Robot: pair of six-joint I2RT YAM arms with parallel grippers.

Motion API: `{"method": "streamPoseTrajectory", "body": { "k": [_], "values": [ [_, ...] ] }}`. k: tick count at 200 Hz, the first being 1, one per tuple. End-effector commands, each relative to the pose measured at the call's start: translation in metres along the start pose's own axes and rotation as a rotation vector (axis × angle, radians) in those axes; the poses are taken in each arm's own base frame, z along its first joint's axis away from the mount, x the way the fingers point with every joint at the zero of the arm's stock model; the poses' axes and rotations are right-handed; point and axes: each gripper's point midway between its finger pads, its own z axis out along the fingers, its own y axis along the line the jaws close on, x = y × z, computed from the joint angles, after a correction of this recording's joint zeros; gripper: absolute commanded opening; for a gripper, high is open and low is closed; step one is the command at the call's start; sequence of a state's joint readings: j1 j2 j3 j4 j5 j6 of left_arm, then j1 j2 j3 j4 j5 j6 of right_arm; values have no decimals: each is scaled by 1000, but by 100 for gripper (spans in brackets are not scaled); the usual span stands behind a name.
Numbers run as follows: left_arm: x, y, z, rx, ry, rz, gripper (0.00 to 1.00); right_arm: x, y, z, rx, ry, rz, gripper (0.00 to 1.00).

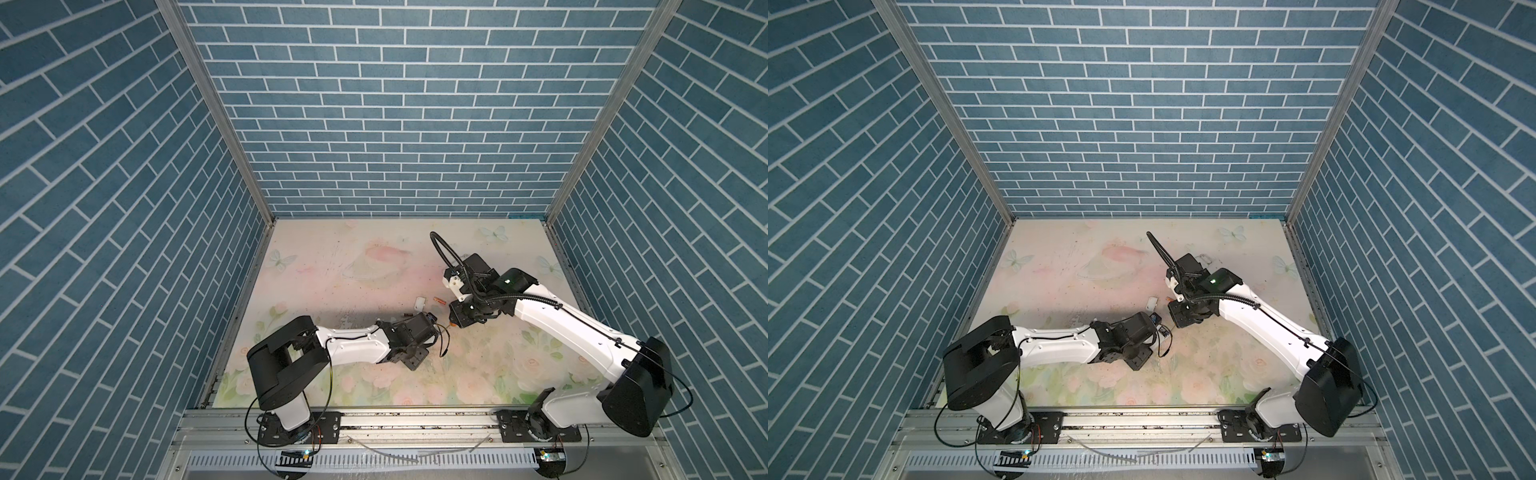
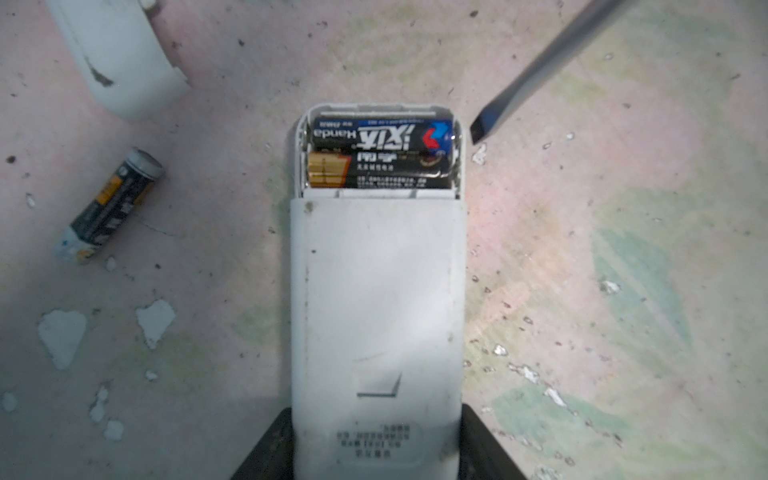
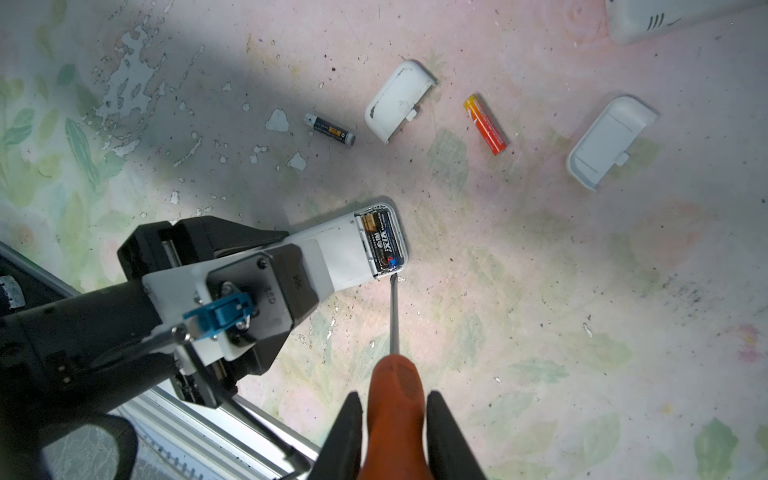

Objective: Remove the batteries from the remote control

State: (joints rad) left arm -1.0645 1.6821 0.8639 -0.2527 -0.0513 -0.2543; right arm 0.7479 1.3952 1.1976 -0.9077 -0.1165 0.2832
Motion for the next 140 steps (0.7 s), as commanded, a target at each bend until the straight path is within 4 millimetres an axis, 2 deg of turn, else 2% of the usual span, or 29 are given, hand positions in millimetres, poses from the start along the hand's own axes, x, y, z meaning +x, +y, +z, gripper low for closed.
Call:
{"method": "streamPoseTrajectory", "body": {
  "k": [1,60,140],
  "values": [
    [74,-7,22,36,244,44,36,3,-3,9,4,13,23,0],
    [73,-7,22,37,243,49,36,3,-5,12,5,20,32,0],
    [73,-8,23,39,244,46,35,6,-6,4,11,25,35,0]
  ]
}}
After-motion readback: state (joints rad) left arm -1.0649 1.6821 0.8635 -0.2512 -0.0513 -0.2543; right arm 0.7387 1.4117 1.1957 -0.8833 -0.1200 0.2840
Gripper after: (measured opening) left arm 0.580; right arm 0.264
